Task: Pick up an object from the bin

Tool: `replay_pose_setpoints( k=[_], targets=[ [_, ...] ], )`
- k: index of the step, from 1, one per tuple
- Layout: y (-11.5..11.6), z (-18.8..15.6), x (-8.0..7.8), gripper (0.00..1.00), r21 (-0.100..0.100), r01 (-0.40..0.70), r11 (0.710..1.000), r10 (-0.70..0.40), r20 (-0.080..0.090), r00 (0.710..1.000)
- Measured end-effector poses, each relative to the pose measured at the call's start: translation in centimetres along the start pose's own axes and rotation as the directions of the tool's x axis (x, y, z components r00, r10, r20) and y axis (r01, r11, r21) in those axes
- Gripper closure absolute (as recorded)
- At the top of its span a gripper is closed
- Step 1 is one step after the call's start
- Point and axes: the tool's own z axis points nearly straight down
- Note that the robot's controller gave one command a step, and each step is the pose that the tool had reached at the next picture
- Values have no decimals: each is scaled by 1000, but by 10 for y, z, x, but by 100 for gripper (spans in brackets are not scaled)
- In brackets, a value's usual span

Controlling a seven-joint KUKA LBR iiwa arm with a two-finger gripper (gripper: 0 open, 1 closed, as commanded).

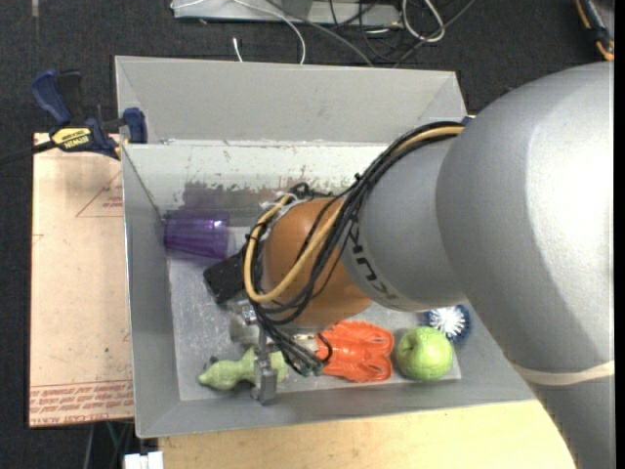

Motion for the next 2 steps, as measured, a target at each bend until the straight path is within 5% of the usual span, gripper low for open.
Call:
replay_pose_setpoints(
  k=[1, 2],
  targets=[
    [-1, 2, 2, 100, 1, -48, 999, 48, -13, 999],
    [-1, 2, 2, 100, 1, -59, 998, 59, -13, 998]
  ],
)
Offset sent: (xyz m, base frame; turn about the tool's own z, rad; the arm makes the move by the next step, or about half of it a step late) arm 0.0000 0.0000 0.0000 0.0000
